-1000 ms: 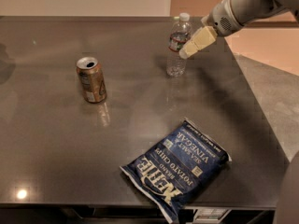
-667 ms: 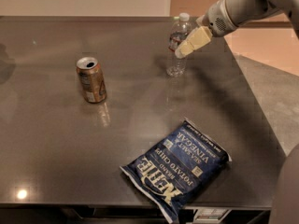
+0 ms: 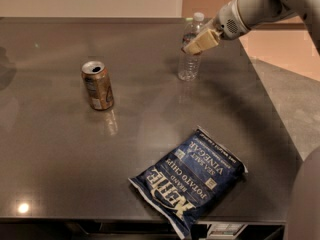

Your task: Move water bottle near blue chip bag

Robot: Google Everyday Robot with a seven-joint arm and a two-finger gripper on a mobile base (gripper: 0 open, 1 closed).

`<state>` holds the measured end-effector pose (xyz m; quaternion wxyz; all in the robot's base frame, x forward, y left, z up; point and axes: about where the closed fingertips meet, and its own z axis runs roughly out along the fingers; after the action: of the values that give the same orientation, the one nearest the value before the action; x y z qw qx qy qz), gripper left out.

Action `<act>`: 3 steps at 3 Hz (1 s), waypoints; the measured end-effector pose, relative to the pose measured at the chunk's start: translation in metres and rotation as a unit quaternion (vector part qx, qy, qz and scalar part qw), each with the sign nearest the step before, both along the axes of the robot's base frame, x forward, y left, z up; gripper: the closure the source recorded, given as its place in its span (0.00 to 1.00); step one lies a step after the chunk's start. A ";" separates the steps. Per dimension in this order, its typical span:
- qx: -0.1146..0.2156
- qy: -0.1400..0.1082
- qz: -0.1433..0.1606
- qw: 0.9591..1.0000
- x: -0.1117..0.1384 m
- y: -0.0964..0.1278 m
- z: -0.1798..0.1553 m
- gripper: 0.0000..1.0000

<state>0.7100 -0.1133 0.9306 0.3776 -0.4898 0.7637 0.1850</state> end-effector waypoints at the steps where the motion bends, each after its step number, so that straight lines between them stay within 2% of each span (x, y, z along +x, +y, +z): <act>1: 0.009 0.001 0.008 1.000 -0.006 -0.001 0.003 0.64; 2: 0.025 0.004 0.030 0.999 -0.024 -0.001 0.010 0.87; 3: 0.031 0.009 0.067 0.997 -0.056 0.000 0.018 1.00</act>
Offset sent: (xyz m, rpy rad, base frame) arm -0.0551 -0.0089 0.0260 0.0937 0.0106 0.1201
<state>0.6539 -0.1136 0.9482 0.3726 -0.5264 0.7262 0.2379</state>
